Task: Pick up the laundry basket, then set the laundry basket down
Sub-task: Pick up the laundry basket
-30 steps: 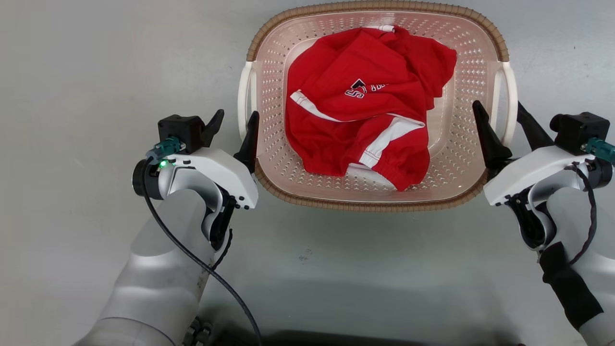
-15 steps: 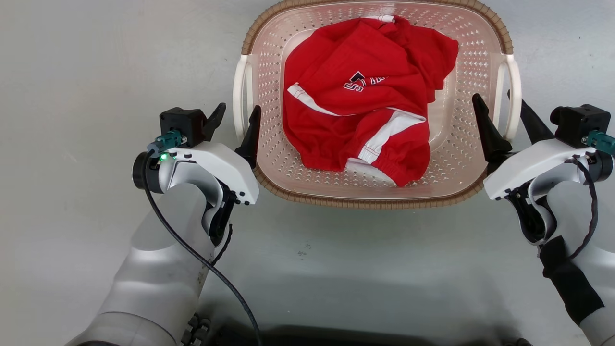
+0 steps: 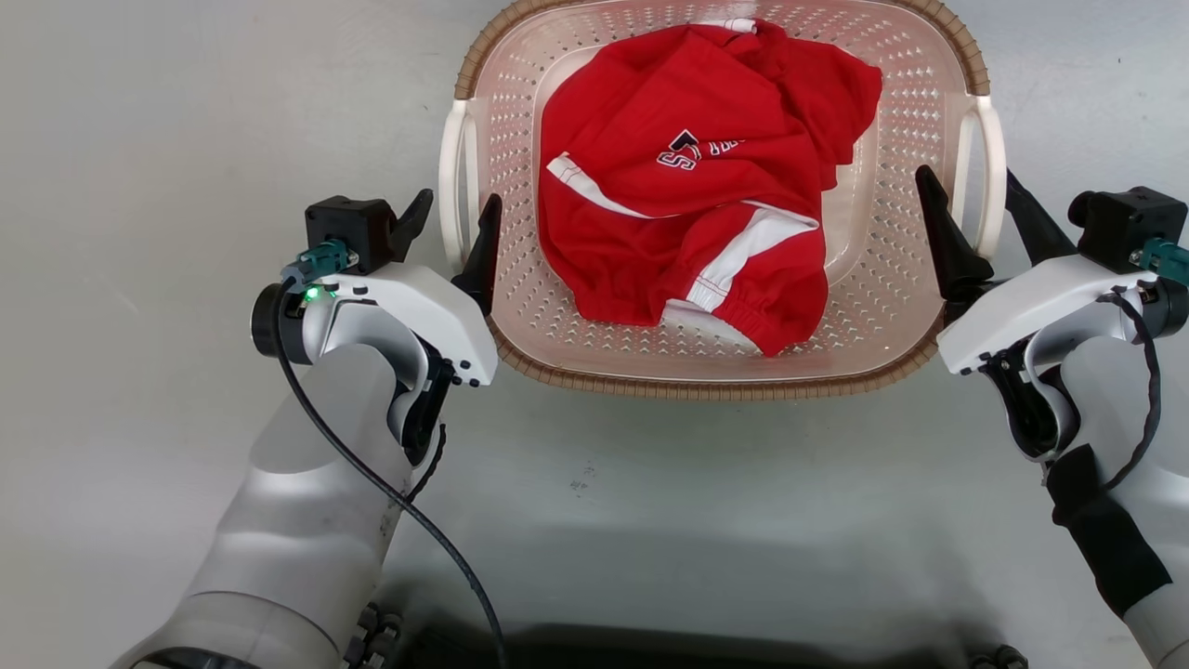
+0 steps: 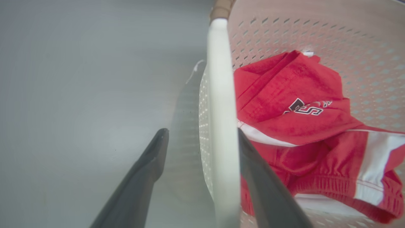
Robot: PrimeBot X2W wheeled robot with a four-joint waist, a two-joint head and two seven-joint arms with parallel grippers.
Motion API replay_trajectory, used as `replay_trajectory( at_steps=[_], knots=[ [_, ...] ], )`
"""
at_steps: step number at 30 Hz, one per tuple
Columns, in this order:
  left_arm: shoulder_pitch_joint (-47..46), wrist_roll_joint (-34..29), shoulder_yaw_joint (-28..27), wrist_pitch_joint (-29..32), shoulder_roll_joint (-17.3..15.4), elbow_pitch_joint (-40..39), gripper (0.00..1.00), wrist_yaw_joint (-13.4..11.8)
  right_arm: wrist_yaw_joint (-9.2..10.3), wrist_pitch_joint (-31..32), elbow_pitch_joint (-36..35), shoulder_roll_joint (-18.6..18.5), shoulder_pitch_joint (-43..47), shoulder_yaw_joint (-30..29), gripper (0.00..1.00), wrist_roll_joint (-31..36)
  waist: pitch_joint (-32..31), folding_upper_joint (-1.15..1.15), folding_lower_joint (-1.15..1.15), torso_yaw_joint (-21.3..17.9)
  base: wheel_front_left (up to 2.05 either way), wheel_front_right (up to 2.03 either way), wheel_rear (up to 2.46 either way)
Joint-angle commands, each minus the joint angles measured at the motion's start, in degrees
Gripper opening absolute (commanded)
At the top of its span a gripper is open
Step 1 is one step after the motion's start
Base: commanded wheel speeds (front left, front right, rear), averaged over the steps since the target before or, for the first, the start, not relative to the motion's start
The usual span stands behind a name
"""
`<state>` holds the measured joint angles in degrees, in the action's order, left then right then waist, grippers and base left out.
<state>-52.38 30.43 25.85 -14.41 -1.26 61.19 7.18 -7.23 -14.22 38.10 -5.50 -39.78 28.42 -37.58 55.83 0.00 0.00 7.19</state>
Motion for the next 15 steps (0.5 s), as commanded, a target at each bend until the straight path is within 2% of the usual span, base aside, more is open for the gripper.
replay_trajectory(
  at_steps=[1,2,3,4,15],
  knots=[
    [0.27,0.49,-0.73,-0.59,-1.62,0.14,1.0,0.26,-0.25,-0.78,-0.68,0.14,1.73,0.89,1.0,-0.39,0.06,0.0,0.0,-0.03,0.0,0.0,0.0],
    [0.18,0.47,-0.64,-0.59,-1.62,0.32,1.0,0.26,-0.25,-0.78,-0.71,0.14,1.7,0.92,1.0,-0.41,0.13,0.0,0.0,-0.04,0.0,0.0,0.0],
    [0.15,0.61,-0.5,-0.59,-1.62,0.53,0.28,0.27,-0.25,-0.78,-0.75,0.15,1.68,0.99,0.96,-0.46,0.17,0.0,0.0,-0.06,0.0,0.0,0.0],
    [0.1,0.67,-0.2,-0.59,-1.62,0.76,0.0,0.27,-0.25,-0.78,-1.0,0.18,1.64,0.86,0.0,-0.59,0.23,0.0,0.0,-0.11,0.0,0.0,0.0],
    [-0.6,3.33,2.13,-0.59,-1.62,0.98,0.0,0.3,-0.25,-0.78,-1.22,-0.24,1.2,1.47,0.0,-0.47,0.69,0.0,0.0,0.0,0.0,0.0,0.0]
  ],
)
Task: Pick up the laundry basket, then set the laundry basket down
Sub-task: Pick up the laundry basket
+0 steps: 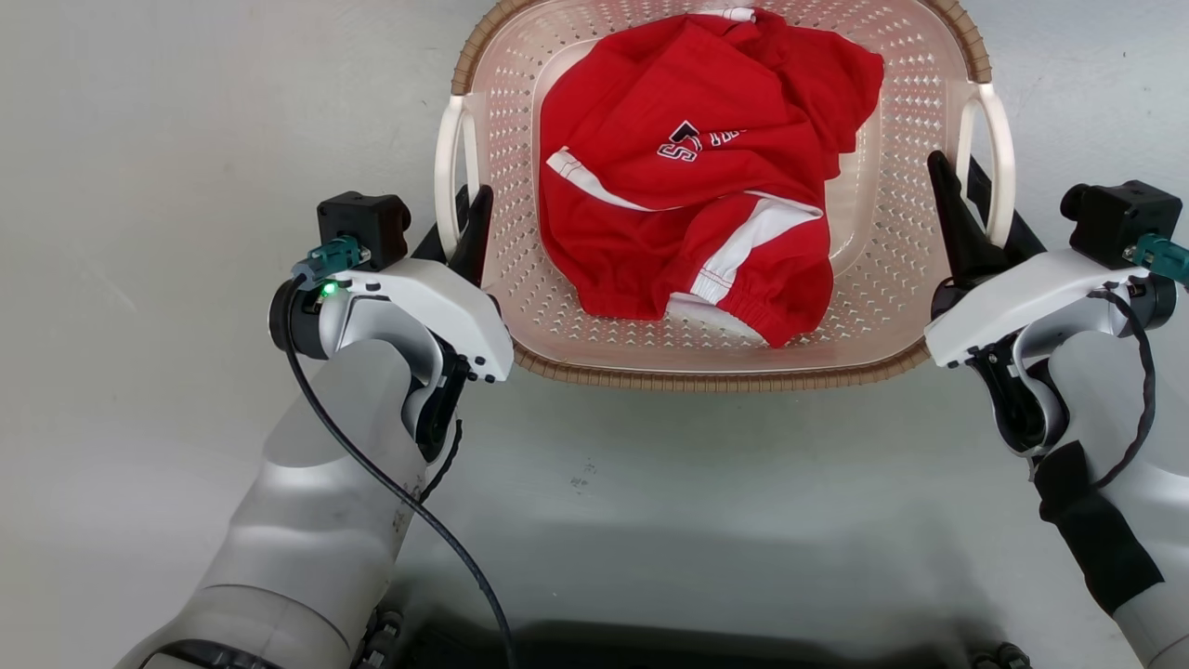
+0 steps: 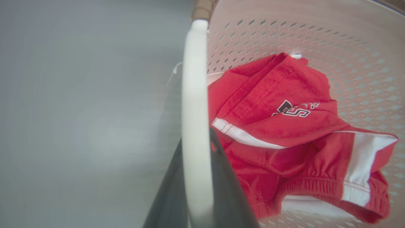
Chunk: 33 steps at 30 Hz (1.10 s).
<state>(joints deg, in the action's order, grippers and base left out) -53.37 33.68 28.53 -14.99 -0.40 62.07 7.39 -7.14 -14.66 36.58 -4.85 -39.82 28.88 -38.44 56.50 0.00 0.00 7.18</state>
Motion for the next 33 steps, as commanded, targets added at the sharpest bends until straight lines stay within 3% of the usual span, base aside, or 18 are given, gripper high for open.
replay_trajectory(
  at_steps=[1,15,33],
  knots=[
    [0.38,0.27,-0.45,-0.01,-2.48,0.17,0.0,0.09,-0.35,-0.34,0.32,-0.9,1.25,0.99,0.0,0.44,0.02,0.0,0.0,0.02,0.0,0.0,0.0],
    [-0.11,0.98,0.97,-0.01,-2.48,2.12,0.0,0.09,-0.35,-0.34,3.32,-0.91,0.48,1.39,0.0,0.86,-0.59,0.0,0.0,0.05,0.0,0.0,0.0],
    [1.24,4.52,4.35,0.14,-2.63,7.29,0.0,0.1,-0.35,-0.34,14.27,0.73,-2.66,6.15,0.0,-2.42,-4.92,0.0,0.0,-1.02,0.0,0.0,0.0]
  ],
)
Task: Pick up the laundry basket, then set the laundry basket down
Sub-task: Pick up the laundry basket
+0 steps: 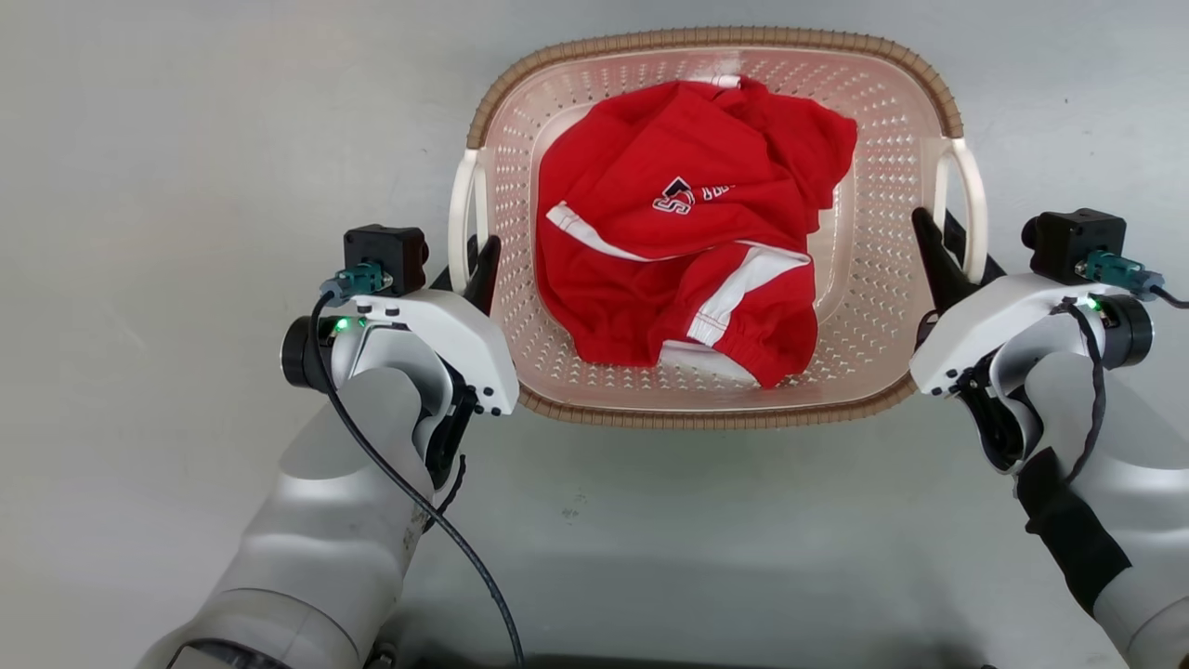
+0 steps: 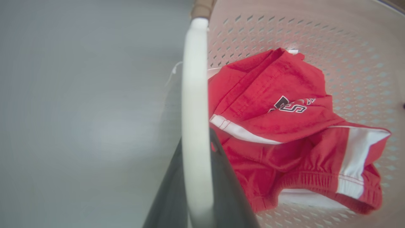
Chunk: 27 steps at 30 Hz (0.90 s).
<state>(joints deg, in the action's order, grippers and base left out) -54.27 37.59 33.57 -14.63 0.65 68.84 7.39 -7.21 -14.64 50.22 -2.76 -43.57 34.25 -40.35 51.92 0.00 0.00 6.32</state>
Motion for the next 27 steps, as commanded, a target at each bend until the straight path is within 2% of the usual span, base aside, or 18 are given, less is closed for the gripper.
replay_trajectory(
  at_steps=[1,18,27],
  knots=[
    [2.16,0.95,-0.37,-0.04,-3.79,0.75,0.0,0.1,-0.28,-0.31,1.38,-1.24,0.86,1.35,0.0,-1.03,-0.57,0.0,0.0,-0.22,0.0,0.0,0.0],
    [4.79,6.98,5.26,7.1,-6.87,2.4,0.0,0.1,-0.28,6.7,11.54,-0.16,-2.54,10.33,0.0,-9.1,-7.83,0.0,0.0,-1.78,0.0,0.0,0.0],
    [6.34,9.55,7.35,11.02,-8.27,2.69,0.0,0.1,-0.28,11.05,12.54,-0.13,-2.32,13.96,0.0,-13.68,-12.41,0.0,0.0,-2.75,0.0,0.0,0.0]
  ],
)
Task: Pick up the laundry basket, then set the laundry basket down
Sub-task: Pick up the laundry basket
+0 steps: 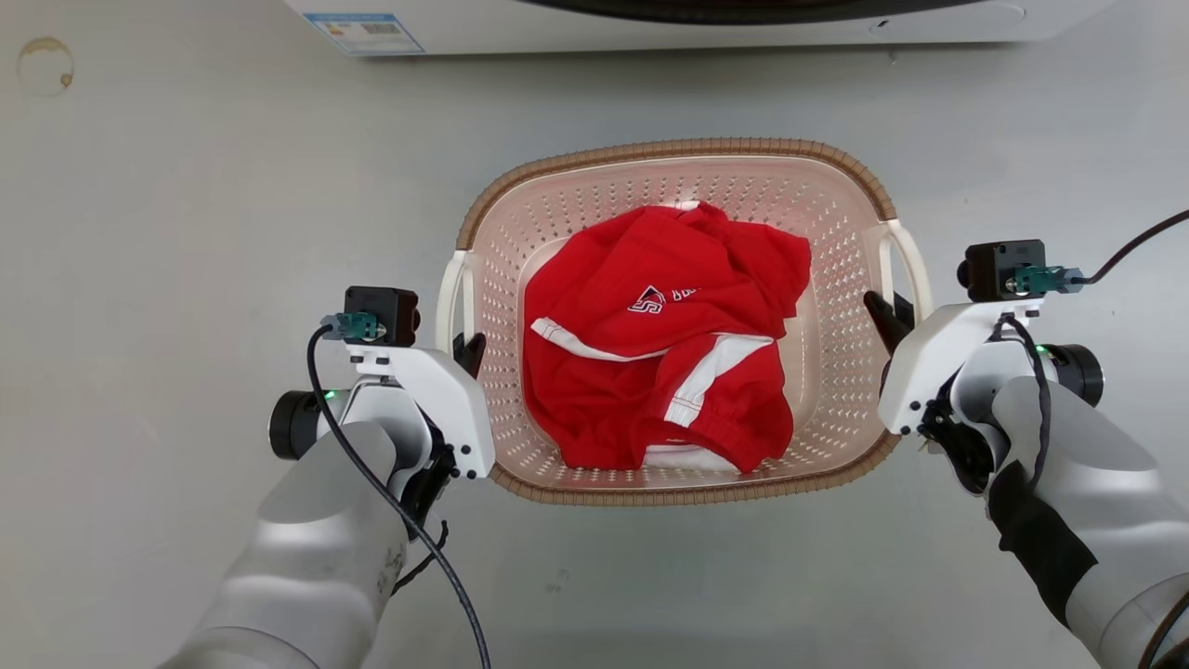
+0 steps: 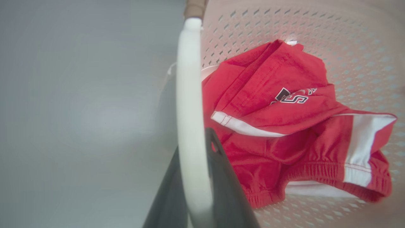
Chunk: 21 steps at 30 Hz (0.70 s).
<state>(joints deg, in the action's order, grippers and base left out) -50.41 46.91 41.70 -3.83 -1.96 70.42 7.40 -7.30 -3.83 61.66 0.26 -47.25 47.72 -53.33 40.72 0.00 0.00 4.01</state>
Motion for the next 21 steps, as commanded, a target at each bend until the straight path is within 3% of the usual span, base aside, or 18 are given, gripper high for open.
replay_trajectory(
  at_steps=[1,11,21],
  knots=[
    [2.67,0.51,-0.57,0.67,-5.91,1.12,0.0,0.09,-0.19,0.56,1.18,-3.15,1.48,0.9,0.0,-1.17,-1.77,0.0,0.0,-0.61,0.0,0.0,0.0],
    [4.55,3.48,0.56,4.63,-8.27,1.16,0.0,0.09,-0.19,1.92,0.99,-3.14,2.94,4.59,0.0,-5.42,-6.84,0.0,0.0,-2.12,0.0,0.0,0.0],
    [7.68,7.23,0.66,8.03,-11.1,1.23,0.0,0.09,-0.19,-1.48,0.08,-3.14,6.01,8.7,0.0,-9.76,-13.21,0.0,0.0,-3.37,0.0,0.0,0.0]
  ],
)
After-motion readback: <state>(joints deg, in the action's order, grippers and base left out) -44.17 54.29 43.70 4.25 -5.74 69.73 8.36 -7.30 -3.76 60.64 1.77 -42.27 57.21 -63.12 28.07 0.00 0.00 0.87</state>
